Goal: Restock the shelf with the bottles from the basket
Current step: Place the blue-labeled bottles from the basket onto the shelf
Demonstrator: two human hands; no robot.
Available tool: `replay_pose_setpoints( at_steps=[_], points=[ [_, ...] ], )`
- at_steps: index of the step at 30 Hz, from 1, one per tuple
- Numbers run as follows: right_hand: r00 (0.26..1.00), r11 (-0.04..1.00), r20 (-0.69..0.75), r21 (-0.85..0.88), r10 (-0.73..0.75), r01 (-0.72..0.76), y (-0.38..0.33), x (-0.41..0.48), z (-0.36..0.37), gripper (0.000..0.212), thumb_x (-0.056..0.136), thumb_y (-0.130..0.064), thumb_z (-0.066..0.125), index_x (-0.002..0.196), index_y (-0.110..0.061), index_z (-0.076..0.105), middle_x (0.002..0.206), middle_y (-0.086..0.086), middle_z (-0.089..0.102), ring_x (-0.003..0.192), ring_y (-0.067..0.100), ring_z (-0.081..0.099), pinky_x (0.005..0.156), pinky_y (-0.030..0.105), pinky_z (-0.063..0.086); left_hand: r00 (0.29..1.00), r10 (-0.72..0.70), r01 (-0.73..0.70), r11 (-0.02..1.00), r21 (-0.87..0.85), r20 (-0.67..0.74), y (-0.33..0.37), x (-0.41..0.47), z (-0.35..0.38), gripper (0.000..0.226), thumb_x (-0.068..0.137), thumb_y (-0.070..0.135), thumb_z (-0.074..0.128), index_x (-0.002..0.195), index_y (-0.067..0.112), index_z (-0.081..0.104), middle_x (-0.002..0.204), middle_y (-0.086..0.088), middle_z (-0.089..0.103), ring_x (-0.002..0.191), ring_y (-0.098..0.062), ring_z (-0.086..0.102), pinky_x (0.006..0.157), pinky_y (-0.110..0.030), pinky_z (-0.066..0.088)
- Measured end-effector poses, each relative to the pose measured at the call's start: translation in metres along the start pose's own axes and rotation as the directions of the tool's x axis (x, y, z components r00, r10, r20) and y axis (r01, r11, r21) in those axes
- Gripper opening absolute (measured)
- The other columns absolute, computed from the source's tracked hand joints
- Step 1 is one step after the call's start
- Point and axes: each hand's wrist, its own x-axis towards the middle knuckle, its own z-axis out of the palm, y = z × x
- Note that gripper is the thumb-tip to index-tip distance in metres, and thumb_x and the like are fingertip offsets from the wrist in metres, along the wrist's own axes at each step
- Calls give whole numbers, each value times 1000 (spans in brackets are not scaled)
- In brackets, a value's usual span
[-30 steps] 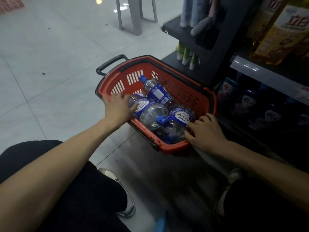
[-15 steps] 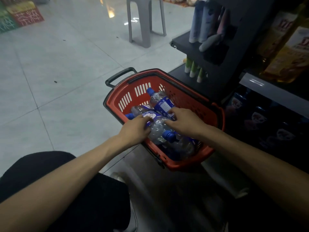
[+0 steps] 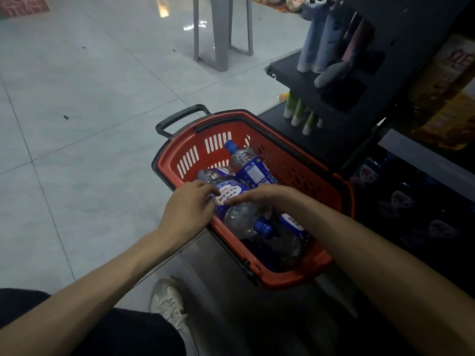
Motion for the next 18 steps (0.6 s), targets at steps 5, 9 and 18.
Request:
replay_pose_setpoints(
  at_steps=[5, 9, 18],
  points=[
    [996, 992, -85, -122, -19, 9, -6, 1, 4, 97, 63, -54, 91, 138, -8, 49, 120, 11, 64, 108, 30, 64, 93, 40, 54, 999, -37, 36, 999, -39, -29, -2, 3, -3, 25, 99, 30, 62, 120, 25, 74, 118, 5, 69, 107, -13, 61, 86, -33, 54],
    [902, 779, -287, -621, -323, 82, -12, -8, 19, 73, 61, -57, 89, 114, -18, 57, 103, 0, 66, 96, 23, 65, 87, 38, 54, 997, -71, 70, 997, -44, -26, -2, 7, -2, 30, 99, 33, 63, 126, 24, 70, 121, 3, 69, 109, -14, 63, 83, -30, 54],
    [548, 60, -103, -994, -830, -96, 12, -19, 6, 68, 71, -26, 84, 128, -11, 51, 116, 9, 63, 103, 26, 59, 95, 39, 45, 999, -42, 42, 997, 66, 0, 4, 7, 2, 59, 86, 42, 76, 140, 27, 56, 117, 1, 69, 100, -17, 64, 84, -34, 57]
  ],
)
